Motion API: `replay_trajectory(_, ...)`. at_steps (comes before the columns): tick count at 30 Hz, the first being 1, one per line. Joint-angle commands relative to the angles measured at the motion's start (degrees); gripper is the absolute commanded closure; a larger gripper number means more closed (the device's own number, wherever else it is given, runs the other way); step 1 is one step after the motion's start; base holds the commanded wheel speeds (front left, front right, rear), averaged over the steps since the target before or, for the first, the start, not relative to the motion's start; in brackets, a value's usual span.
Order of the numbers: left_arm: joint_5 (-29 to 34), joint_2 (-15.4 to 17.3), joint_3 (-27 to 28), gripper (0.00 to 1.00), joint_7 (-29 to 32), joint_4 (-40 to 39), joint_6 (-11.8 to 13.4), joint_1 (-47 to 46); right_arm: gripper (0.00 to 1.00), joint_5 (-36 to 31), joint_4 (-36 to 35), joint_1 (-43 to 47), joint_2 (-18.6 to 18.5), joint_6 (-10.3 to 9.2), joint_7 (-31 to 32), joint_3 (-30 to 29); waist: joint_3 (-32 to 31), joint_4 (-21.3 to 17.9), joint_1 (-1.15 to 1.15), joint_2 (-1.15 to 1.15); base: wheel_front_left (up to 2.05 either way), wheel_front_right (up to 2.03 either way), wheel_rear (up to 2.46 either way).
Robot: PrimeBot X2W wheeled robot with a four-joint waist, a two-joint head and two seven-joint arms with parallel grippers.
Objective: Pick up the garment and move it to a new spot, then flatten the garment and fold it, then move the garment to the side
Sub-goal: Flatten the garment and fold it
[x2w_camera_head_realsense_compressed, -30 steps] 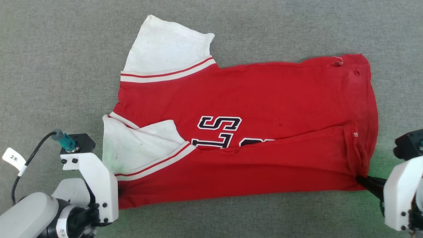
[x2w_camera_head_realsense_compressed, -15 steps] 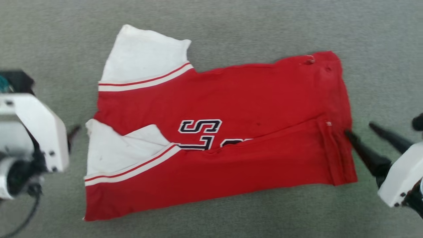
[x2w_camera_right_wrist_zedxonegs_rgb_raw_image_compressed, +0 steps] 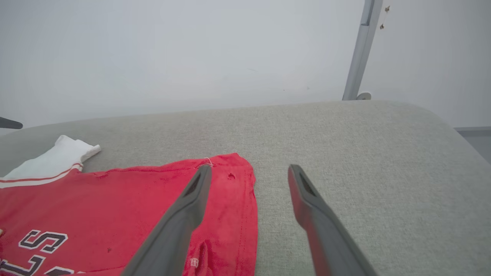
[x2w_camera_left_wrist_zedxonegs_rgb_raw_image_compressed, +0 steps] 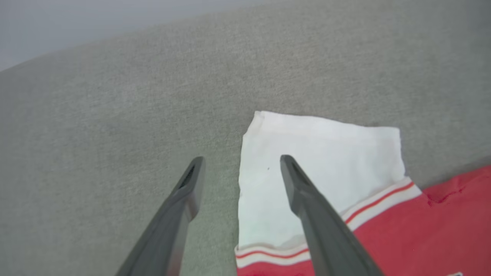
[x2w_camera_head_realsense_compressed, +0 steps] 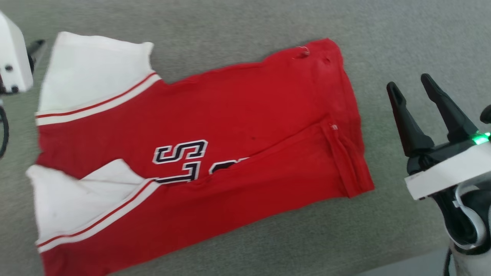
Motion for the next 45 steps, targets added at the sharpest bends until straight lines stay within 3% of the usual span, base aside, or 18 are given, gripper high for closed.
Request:
replay_trajectory(1,0.39,-1.12,-0.35,0.0,0.9,2.62,-0.37,-2.22,0.0,0.08,0.97,-1.18,0.4,-0.01,-1.38,0.64,2.46,-2.8,0.0,0.0,0.0,0.0,0.0)
replay_trajectory(6,1.29,-3.68,-1.47,0.0,3.25,10.61,-0.99,-6.86,0.0,1.04,3.76,-3.24,1.16,-0.02,-2.87,2.22,4.85,-5.05,0.0,0.0,0.0,0.0,0.0)
replay_trajectory(16,2.32,-7.29,-5.92,0.0,9.7,21.57,-0.45,-8.25,0.0,5.54,7.86,-9.09,-2.85,-0.02,1.15,7.14,7.37,-5.28,0.0,0.0,0.0,0.0,0.0)
replay_trajectory(17,1.53,-8.03,-6.16,0.72,10.88,21.98,-0.68,-8.06,0.0,6.28,8.55,-10.21,-3.16,-0.02,1.96,7.44,7.55,-5.05,0.0,0.0,0.0,0.0,0.0)
replay_trajectory(18,1.0,-8.68,-6.25,1.0,11.79,22.31,-0.48,-7.97,0.0,6.59,9.17,-11.43,-3.87,-0.02,2.9,7.93,7.7,-4.76,0.0,0.0,0.0,0.0,0.0)
replay_trajectory(29,2.72,-14.61,-8.54,1.0,11.76,22.27,-2.43,-13.23,0.0,10.55,21.58,-30.09,-9.35,-0.02,17.68,16.42,9.62,-0.1,0.0,0.0,0.0,0.0,0.0)
replay_trajectory(33,2.83,-16.17,-8.78,1.0,10.93,23.15,-2.75,-14.21,0.0,11.66,25.83,-34.56,-9.19,-0.02,22.37,19.06,9.82,0.77,0.0,0.0,0.0,0.0,0.0)
replay_trajectory(39,2.44,-18.91,-8.92,1.0,9.18,24.84,-3.73,-15.27,0.0,13.95,33.12,-39.4,-9.87,0.01,34.67,27.42,9.93,2.29,0.0,0.0,0.0,0.0,0.0)
replay_trajectory(40,2.37,-19.21,-8.88,1.0,8.81,25.15,-3.88,-15.39,0.65,14.48,33.58,-39.6,-10.41,0.01,36.57,28.92,9.88,2.49,0.0,0.0,0.0,0.0,0.0)
replay_trajectory(41,2.44,-19.51,-8.82,1.0,8.15,25.37,-4.16,-15.54,1.0,15.1,33.56,-40.0,-10.98,0.01,37.74,29.85,9.82,2.74,0.0,0.0,0.0,0.0,0.0)
replay_trajectory(45,1.9,-20.32,-8.21,1.0,6.26,26.31,-4.98,-15.99,1.0,16.48,33.24,-42.3,-13.18,-0.02,37.18,30.01,9.03,3.91,0.0,0.0,0.0,0.0,0.0)
